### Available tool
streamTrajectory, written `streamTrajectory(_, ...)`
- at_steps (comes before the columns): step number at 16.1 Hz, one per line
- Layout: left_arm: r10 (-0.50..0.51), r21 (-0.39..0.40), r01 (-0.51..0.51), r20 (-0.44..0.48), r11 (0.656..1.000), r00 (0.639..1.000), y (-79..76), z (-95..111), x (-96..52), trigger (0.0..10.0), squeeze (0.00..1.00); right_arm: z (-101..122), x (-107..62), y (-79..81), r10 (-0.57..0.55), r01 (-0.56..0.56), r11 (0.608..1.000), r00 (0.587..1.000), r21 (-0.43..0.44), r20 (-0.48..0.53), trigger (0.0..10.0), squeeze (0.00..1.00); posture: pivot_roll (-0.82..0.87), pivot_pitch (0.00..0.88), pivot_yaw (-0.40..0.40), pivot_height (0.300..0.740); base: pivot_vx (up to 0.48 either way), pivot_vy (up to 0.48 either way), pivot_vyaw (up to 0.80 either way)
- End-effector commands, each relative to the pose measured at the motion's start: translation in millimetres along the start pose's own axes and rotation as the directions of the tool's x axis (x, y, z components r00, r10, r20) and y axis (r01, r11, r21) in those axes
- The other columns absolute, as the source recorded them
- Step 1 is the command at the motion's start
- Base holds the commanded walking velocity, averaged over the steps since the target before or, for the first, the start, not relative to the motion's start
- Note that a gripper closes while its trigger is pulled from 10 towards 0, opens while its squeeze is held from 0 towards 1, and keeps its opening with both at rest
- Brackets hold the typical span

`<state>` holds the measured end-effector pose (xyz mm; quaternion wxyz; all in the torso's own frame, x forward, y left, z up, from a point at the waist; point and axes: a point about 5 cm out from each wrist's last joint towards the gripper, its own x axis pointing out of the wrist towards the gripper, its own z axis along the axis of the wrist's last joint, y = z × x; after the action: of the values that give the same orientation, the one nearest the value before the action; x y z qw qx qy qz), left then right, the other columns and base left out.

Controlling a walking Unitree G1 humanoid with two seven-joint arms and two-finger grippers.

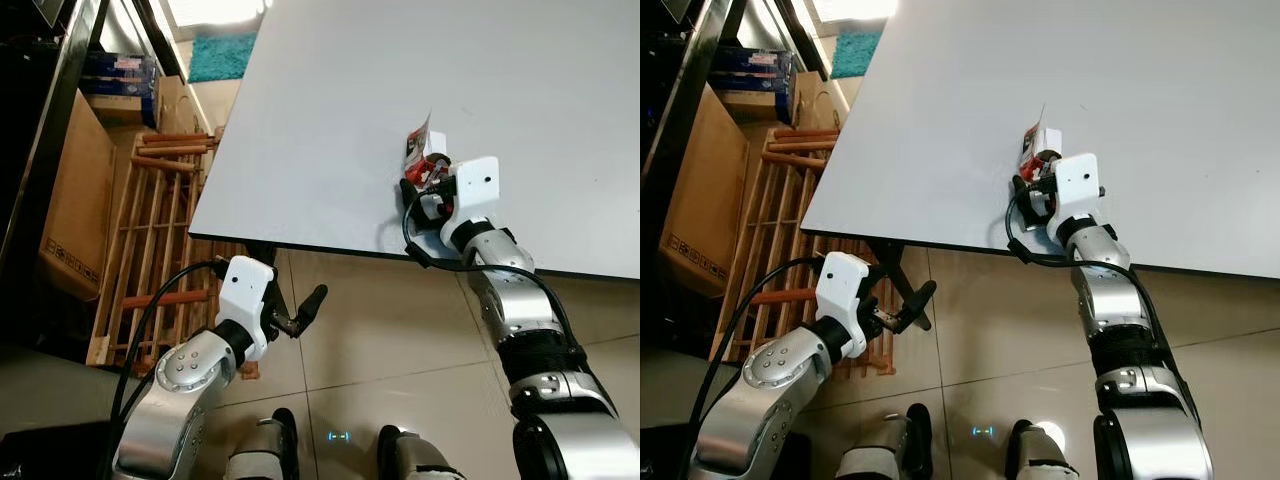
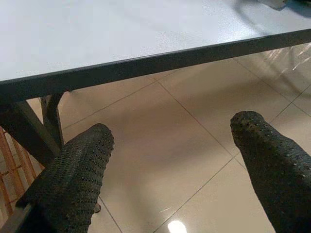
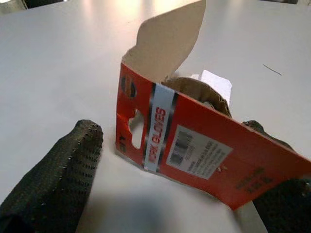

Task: Picking trash to rubbish bin

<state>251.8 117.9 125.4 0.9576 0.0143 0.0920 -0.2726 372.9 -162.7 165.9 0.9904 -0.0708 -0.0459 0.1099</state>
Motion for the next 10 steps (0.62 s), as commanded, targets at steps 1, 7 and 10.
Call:
streamTrajectory(1,0.008,-0.005,-0.008,-0.013,1.0,1.0,0.2,-2,-4.5,10.0,0.0,-15,-2.2,3.7,0.002,0.0,1.0,0.999,0.028,-0.05,10.0,0.0,0.16,0.311,0.075,0.74,0.0,0.0,0.0)
streamTrajectory(7,0.012,-0.006,-0.012,-0.022,1.0,1.0,-1.2,-2,-6.7,10.0,0.0,-9,8.7,13.4,0.022,-0.021,0.998,1.0,0.056,-0.012,0.0,0.0,0.17,0.317,0.07,0.74,0.0,0.0,0.0)
streamTrajectory(10,0.017,-0.007,-0.017,-0.023,1.0,1.0,-1.7,-2,-7.3,10.0,0.0,-8,12.1,17.2,0.026,-0.026,0.998,1.0,0.065,-0.003,0.0,0.0,0.17,0.317,0.07,0.74,0.0,0.0,0.0)
